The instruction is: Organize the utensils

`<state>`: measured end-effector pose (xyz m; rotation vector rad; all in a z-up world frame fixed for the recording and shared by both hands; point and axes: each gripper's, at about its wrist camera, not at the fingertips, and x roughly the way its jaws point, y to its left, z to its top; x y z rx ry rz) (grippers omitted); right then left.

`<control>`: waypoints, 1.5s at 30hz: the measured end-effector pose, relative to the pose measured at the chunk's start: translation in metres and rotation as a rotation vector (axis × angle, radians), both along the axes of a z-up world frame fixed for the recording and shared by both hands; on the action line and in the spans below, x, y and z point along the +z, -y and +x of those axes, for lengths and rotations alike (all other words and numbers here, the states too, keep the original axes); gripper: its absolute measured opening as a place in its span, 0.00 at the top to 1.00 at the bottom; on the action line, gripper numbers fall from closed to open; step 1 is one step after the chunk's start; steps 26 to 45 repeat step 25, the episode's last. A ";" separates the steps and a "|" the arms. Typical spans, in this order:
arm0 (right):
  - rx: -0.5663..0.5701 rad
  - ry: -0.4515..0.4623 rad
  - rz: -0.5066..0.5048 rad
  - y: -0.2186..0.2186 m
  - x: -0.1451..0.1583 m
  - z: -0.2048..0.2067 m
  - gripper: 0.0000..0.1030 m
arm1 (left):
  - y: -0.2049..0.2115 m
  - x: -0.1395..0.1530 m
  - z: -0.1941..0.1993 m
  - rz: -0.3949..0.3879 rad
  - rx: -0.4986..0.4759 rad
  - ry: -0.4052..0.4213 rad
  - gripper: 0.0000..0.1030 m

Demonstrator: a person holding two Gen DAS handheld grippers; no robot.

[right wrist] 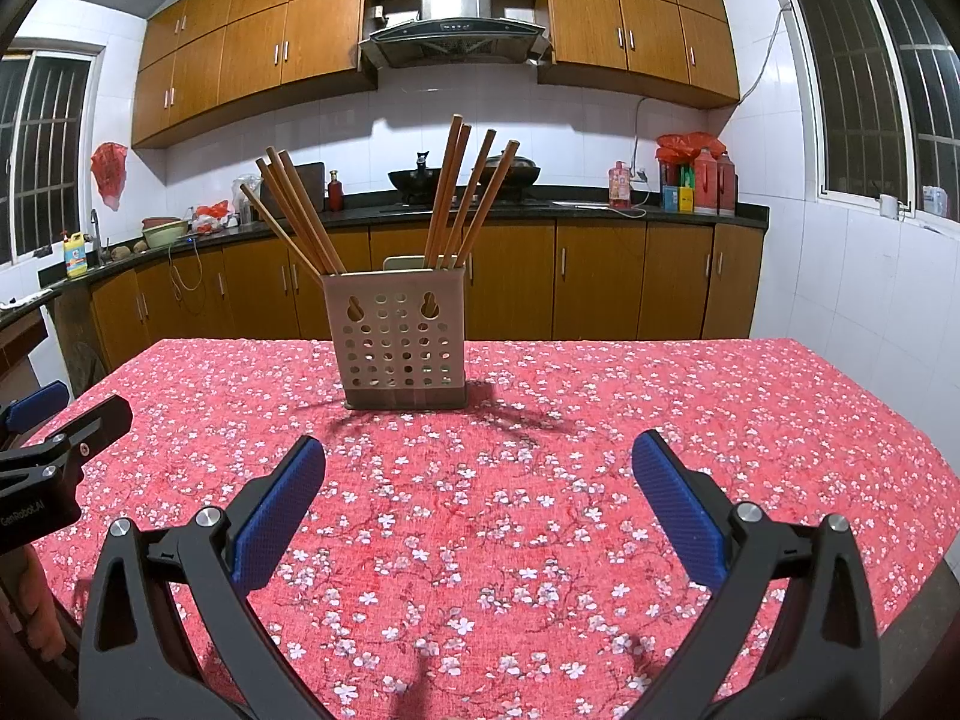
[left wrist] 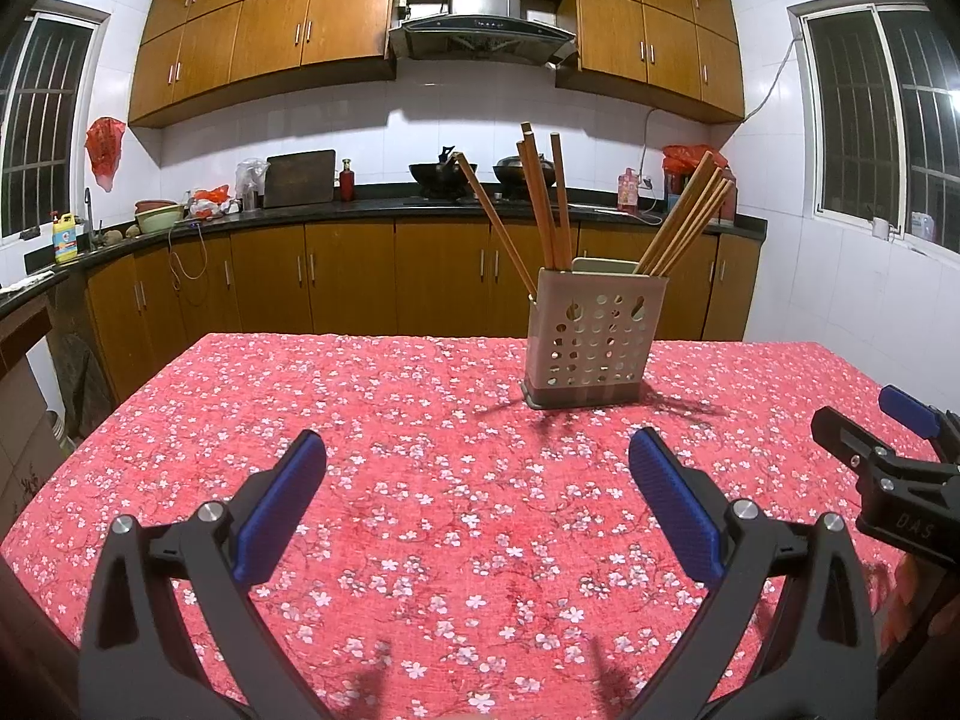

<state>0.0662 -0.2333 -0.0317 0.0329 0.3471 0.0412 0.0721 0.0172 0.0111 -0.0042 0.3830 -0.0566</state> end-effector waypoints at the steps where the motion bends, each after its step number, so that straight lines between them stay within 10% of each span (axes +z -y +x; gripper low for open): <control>1: 0.000 0.000 0.000 0.000 0.000 0.000 0.02 | 0.000 0.000 0.000 0.001 0.000 0.000 0.04; 45: -0.001 -0.006 0.009 0.000 -0.004 -0.001 0.02 | -0.010 -0.003 0.004 -0.005 -0.003 -0.009 0.04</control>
